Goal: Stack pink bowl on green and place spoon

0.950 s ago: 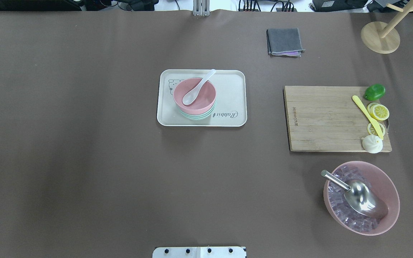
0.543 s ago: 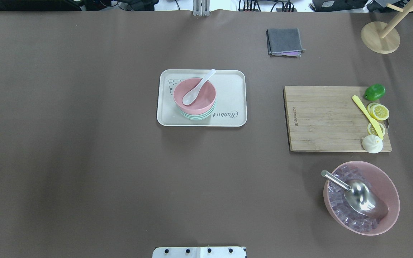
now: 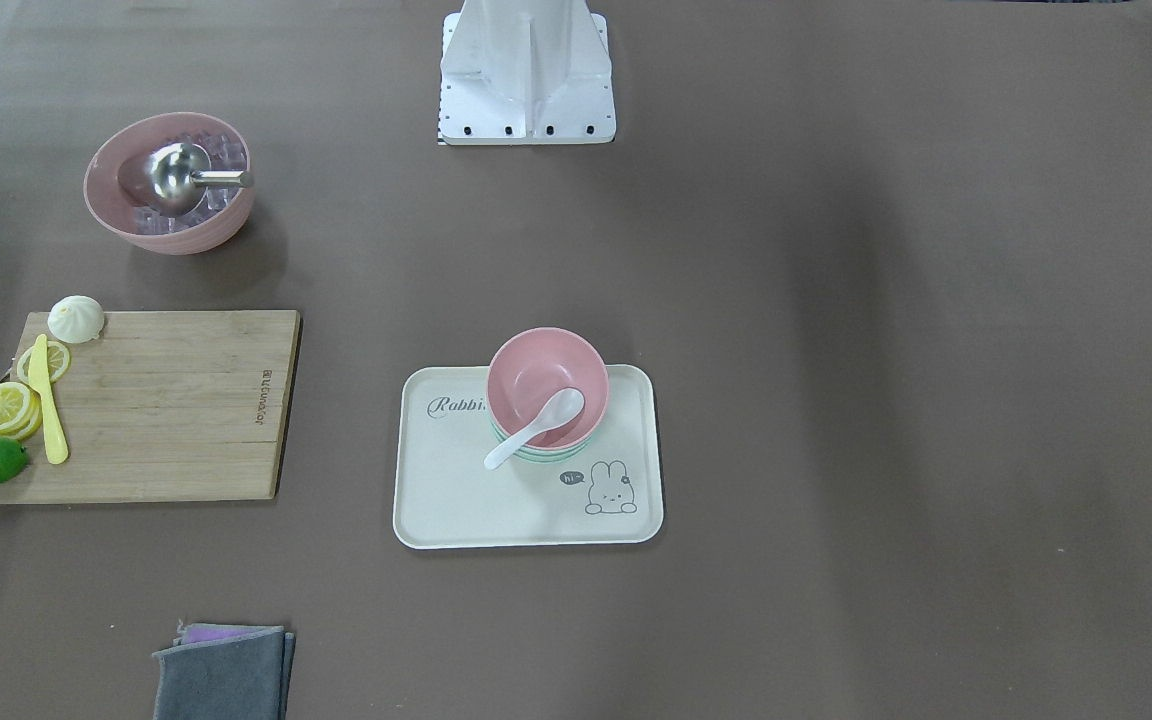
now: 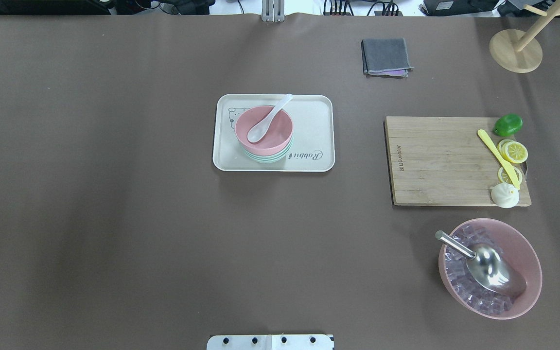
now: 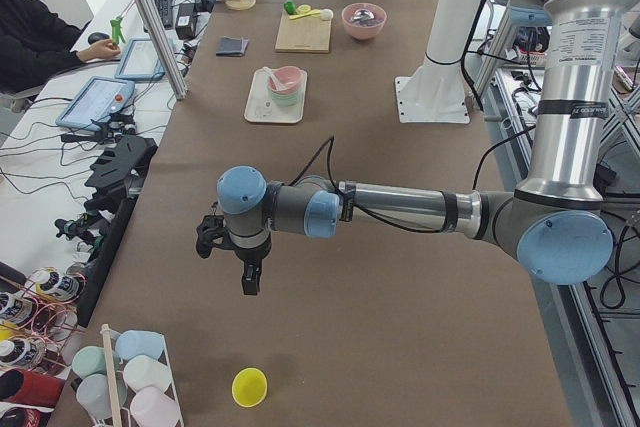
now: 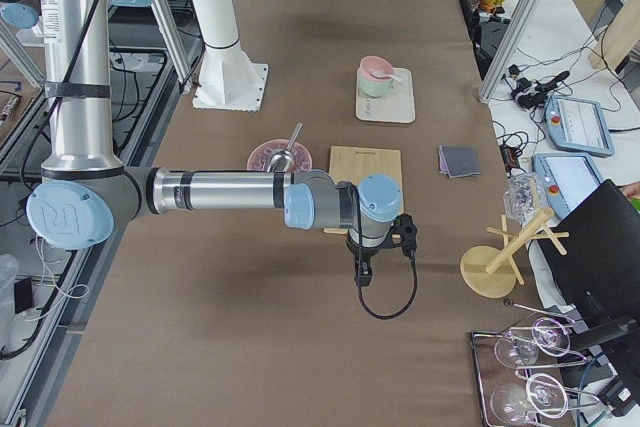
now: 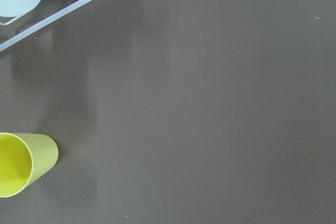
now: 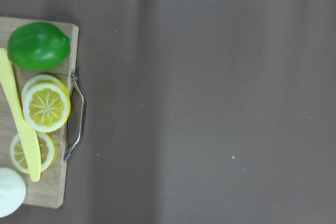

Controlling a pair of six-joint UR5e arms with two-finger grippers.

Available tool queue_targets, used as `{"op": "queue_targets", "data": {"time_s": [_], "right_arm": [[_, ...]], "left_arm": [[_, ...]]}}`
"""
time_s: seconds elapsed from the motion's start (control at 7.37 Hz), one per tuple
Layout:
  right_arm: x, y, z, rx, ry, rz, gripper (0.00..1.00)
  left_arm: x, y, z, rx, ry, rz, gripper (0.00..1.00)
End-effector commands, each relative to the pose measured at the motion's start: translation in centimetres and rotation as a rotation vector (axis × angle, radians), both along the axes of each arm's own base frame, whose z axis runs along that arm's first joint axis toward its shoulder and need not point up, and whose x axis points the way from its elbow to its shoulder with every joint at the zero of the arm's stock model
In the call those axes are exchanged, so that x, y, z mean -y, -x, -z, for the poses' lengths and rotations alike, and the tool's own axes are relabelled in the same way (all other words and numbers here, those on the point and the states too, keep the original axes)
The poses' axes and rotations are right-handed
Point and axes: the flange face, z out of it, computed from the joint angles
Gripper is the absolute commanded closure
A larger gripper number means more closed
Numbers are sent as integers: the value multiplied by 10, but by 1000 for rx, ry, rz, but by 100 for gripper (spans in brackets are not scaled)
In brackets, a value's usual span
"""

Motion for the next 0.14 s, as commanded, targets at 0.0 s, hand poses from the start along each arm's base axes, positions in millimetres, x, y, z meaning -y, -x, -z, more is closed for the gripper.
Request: {"op": "queue_targets", "data": {"time_s": [0.0], "right_arm": [[2,0,3,1,-5,0,0]], "left_arm": [[1,0,-2,1,8,0,2]]}}
